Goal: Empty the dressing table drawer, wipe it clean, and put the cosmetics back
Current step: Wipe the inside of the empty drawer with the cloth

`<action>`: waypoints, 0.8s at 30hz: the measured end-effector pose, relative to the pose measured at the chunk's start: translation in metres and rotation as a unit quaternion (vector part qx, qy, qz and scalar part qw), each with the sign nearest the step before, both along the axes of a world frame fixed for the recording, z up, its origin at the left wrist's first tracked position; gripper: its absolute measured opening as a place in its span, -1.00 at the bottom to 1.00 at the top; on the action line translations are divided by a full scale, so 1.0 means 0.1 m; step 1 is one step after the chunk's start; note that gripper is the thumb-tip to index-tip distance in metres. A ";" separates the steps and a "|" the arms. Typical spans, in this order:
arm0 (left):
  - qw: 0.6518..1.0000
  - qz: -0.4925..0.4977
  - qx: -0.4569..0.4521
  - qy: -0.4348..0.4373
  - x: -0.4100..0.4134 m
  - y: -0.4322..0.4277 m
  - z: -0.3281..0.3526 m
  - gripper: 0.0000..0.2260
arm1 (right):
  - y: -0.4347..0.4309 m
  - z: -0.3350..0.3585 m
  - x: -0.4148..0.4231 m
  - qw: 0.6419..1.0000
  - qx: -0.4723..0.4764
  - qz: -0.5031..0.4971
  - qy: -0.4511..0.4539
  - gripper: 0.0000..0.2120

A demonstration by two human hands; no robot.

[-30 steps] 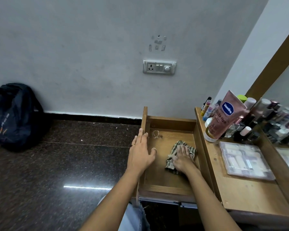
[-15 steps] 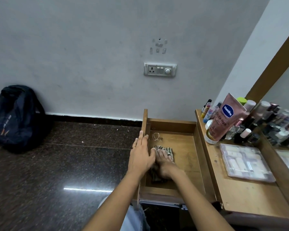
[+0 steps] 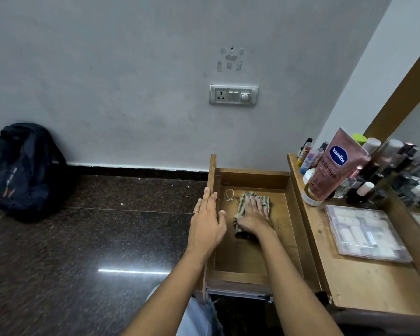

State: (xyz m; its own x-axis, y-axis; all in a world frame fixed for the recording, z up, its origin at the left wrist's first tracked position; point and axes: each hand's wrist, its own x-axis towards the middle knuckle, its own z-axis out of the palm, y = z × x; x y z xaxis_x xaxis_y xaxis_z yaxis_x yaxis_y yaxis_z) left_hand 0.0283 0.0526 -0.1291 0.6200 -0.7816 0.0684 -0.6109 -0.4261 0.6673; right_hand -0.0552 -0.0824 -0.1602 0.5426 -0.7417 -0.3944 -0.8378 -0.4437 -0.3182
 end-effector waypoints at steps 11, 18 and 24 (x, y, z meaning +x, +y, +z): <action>1.000 -0.004 0.010 -0.005 0.01 -0.02 -0.01 -0.53 | 0.00 0.10 0.47 0.992 0.008 0.129 0.007 -0.29; 1.000 -0.010 0.006 0.001 0.02 -0.01 -0.01 -0.54 | 0.60 0.15 -0.06 0.987 0.051 0.151 0.019 -0.22; 1.000 -0.008 -0.003 -0.001 0.00 0.03 -0.01 -0.55 | 0.75 0.08 -0.28 0.968 0.087 0.220 0.087 -0.30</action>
